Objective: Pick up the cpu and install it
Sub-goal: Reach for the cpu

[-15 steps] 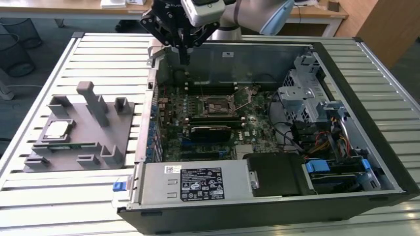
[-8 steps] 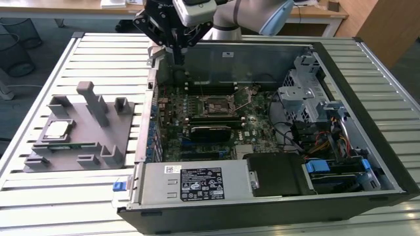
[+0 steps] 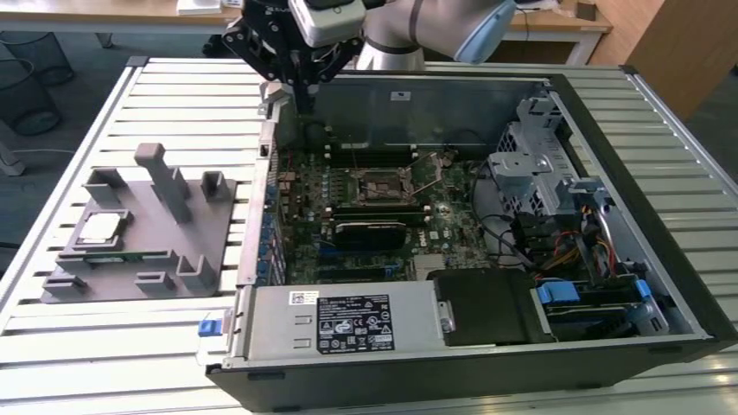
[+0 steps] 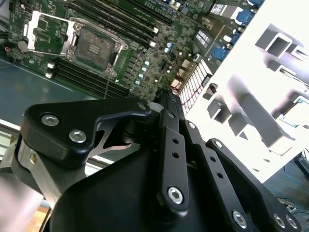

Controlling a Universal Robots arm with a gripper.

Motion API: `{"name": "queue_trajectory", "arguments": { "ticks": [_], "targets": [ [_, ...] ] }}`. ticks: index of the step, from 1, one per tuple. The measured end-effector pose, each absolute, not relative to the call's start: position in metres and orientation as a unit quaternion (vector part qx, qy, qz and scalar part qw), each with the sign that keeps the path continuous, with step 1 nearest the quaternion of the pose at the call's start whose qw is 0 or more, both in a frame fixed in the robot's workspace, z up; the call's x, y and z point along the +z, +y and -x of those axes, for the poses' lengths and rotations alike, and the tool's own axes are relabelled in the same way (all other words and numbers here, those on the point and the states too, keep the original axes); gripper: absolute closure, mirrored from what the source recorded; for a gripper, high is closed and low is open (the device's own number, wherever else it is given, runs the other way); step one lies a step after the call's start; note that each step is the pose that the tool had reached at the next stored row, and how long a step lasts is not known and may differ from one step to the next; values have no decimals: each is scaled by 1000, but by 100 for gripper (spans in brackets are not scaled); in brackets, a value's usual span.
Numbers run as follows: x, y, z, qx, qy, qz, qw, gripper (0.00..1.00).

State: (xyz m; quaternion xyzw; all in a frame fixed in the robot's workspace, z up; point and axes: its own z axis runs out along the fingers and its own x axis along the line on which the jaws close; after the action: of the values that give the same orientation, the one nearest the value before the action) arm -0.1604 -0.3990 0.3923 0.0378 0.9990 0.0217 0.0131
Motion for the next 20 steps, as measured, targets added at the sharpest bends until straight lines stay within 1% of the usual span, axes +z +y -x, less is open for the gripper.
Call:
{"name": "queue_trajectory", "arguments": {
  "ticks": [20],
  "targets": [
    [391,-399,211,22,999,-38,13,89]
  ]
}}
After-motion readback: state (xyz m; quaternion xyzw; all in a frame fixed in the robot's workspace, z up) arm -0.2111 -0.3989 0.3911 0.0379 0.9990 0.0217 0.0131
